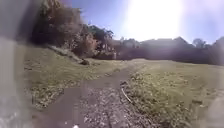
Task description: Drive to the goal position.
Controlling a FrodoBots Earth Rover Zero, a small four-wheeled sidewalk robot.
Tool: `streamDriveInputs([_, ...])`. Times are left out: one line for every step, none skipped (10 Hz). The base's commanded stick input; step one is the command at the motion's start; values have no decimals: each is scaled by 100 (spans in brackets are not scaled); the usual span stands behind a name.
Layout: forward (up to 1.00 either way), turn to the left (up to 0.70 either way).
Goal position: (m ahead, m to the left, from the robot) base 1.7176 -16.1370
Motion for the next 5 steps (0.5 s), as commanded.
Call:
streamDriveInputs([100, 0])
streamDriveInputs([100, 2])
streamDriveInputs([100, 0])
streamDriveInputs([100, 0])
streamDriveInputs([100, 0])
